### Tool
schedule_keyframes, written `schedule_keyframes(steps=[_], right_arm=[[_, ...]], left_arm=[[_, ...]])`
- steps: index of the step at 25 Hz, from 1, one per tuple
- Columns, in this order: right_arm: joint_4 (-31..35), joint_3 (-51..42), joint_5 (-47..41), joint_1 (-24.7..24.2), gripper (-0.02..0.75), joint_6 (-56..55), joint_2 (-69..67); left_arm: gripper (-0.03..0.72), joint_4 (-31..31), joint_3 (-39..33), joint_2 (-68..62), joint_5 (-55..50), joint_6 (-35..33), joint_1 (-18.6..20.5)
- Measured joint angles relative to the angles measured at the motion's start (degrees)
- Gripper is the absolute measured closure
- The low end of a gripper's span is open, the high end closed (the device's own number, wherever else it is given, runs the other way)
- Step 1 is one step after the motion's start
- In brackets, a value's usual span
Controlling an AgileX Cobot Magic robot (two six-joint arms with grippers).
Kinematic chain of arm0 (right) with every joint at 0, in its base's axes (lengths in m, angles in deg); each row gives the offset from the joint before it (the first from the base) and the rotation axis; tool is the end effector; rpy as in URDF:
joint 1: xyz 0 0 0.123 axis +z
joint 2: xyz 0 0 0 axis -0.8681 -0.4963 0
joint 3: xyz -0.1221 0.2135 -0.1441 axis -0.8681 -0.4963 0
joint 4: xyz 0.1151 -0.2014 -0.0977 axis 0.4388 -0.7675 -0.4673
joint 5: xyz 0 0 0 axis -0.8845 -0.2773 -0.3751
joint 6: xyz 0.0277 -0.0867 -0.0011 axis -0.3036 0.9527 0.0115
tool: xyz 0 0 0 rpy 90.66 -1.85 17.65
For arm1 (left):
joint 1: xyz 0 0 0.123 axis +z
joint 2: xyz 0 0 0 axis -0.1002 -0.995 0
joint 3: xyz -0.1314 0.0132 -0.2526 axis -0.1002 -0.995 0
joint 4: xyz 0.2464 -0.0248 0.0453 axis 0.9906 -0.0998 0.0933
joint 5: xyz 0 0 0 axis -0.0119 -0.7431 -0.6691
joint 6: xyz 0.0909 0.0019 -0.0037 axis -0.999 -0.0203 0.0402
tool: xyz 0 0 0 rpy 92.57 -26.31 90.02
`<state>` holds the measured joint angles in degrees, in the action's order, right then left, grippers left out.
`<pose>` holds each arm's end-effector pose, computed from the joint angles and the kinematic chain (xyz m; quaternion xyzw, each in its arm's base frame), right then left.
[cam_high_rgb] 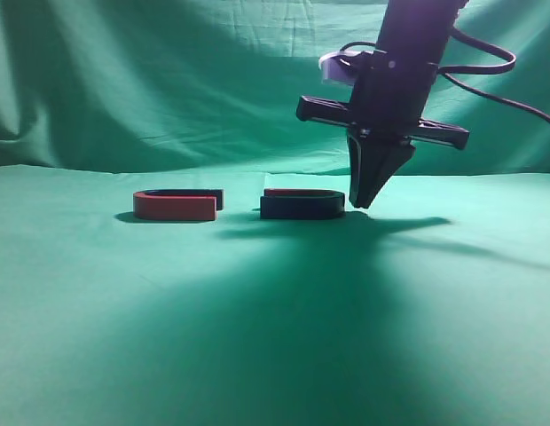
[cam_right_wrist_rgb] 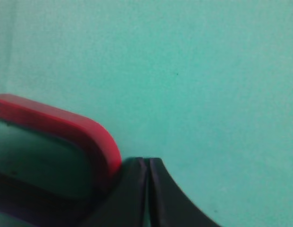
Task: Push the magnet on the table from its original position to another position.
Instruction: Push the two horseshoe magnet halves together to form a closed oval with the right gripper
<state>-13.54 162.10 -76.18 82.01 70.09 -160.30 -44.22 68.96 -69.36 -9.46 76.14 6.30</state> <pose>0.4088 0.1775 0.1655 -0.1317 0.9764 0.1093 0.1318 0.0530 -0.0006 0.1778 -0.0260 0.7919 -0.0216 0.6097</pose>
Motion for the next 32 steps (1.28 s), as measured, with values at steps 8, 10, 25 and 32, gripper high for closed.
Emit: schedule_keyframes(steps=[8, 10, 25, 32], right_arm=[[0.0, 0.7, 0.1, 2.0, 0.738, -0.1, -1.0], [0.0, 0.8, 0.7, 3.3, 0.738, -0.1, -1.1], [0.0, 1.9, -1.0, 5.1, 0.738, -0.4, 1.0], [-2.8, 1.9, -11.5, 5.1, 0.738, -0.6, 14.6]], left_arm=[[0.289, 0.0, 0.0, 0.0, 0.0, 0.0, 0.0], [0.289, 0.0, 0.0, 0.0, 0.0, 0.0, 0.0], [0.289, 0.0, 0.0, 0.0, 0.0, 0.0, 0.0], [0.289, 0.0, 0.0, 0.0, 0.0, 0.0, 0.0]])
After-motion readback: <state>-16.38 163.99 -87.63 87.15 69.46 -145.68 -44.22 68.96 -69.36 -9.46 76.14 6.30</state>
